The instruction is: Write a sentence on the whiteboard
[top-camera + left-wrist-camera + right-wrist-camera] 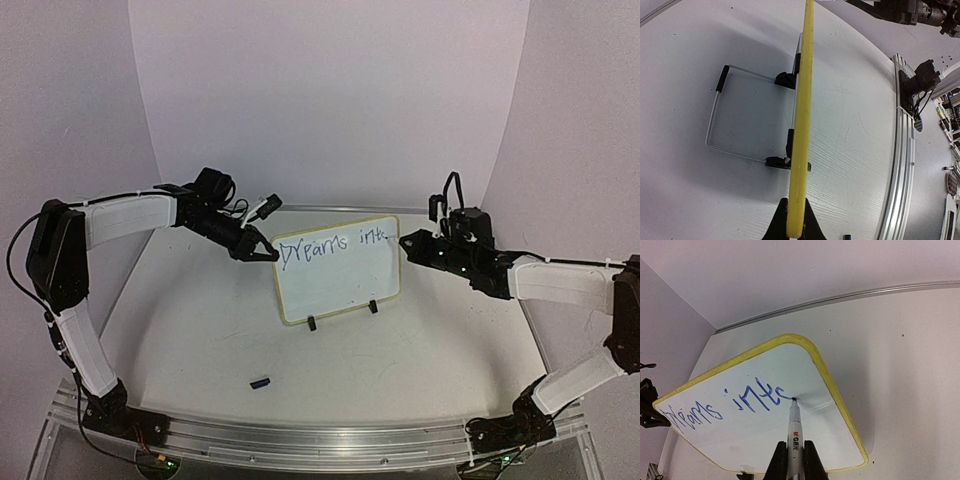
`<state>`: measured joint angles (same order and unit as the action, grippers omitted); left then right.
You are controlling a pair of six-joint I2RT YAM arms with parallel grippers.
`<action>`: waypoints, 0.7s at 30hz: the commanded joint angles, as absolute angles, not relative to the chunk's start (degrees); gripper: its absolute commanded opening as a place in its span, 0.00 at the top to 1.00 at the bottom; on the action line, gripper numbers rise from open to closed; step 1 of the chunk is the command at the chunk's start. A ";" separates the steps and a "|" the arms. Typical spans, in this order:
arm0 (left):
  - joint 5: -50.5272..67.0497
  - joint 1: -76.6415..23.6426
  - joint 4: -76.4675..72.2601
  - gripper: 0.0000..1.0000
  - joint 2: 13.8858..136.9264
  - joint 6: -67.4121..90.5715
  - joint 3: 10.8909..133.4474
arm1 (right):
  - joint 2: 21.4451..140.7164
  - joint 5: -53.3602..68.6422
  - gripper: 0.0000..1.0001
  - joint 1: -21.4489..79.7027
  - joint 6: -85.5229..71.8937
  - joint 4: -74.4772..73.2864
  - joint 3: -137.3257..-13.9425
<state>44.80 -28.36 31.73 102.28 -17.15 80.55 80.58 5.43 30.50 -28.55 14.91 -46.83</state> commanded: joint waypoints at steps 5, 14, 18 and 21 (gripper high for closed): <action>42.48 -29.29 35.26 1.00 103.62 -18.26 81.38 | 79.03 4.16 1.00 30.29 -27.26 15.17 -49.74; 42.46 -29.35 35.24 1.00 103.58 -18.24 81.38 | 79.55 5.15 1.00 30.28 -26.96 15.88 -50.16; 42.45 -29.35 35.24 1.00 103.62 -18.23 81.35 | 79.99 6.05 1.00 30.28 -27.07 16.13 -50.09; 42.45 -29.35 35.24 1.00 103.62 -18.28 81.38 | 80.37 6.62 1.00 30.24 -27.23 16.17 -49.89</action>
